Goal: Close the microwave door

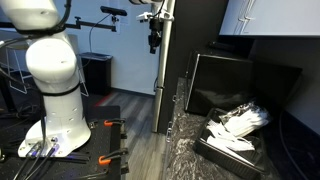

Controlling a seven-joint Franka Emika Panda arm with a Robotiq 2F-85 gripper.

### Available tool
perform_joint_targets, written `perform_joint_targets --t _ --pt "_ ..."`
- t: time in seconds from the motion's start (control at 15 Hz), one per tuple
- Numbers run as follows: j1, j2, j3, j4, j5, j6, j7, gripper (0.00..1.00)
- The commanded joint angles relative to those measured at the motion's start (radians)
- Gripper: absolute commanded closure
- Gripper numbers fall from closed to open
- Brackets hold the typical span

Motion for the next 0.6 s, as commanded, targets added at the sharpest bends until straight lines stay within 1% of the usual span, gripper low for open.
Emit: perform_joint_targets --t 0.0,0.27,0.33,0.4,0.53 --pt "-0.013 0.0 0.012 0.002 0.003 -0.003 -0.002 0.73" --pt "-0.013 0.0 0.012 0.002 0.003 -0.002 -0.002 0.73" --pt "-0.013 0.0 0.012 0.002 0.003 -0.002 -0.002 0.48" --pt "-0.014 0.008 0.013 0.01 0.001 -0.003 -0.006 0.47" --pt "-0.015 0.022 0.012 0.023 -0.002 -0.008 -0.02 0.34"
